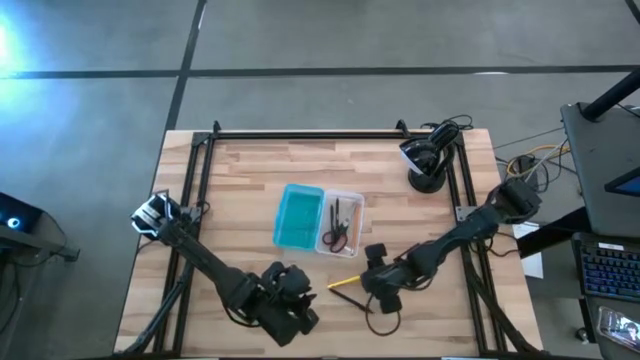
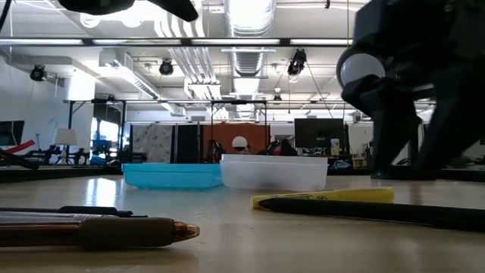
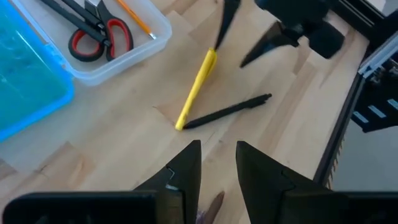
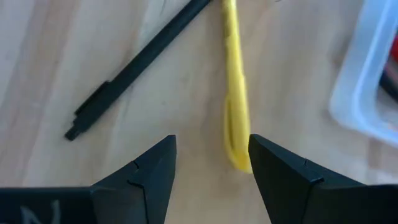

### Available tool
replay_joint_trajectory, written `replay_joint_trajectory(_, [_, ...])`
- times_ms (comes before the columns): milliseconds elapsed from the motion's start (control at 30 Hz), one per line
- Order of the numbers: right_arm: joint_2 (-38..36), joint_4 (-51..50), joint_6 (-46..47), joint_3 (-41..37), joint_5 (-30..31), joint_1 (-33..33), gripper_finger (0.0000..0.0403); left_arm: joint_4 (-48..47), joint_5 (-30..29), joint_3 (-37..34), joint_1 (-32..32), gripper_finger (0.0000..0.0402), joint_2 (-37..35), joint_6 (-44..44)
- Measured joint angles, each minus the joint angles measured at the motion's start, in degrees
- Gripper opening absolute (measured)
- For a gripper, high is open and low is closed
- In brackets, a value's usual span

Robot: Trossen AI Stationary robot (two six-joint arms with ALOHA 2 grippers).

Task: Pick & place school supplies into a supply box
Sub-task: Put the yellow pen into the supply box

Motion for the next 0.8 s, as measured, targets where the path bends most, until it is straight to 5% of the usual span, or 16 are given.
replay_joint_trajectory(800, [10.18, 1.67, -9.45, 5.51, -6.57, -5.88, 0.0191, -11.59, -3.48, -0.02, 0.81, 0.0084, -0.20, -3.85])
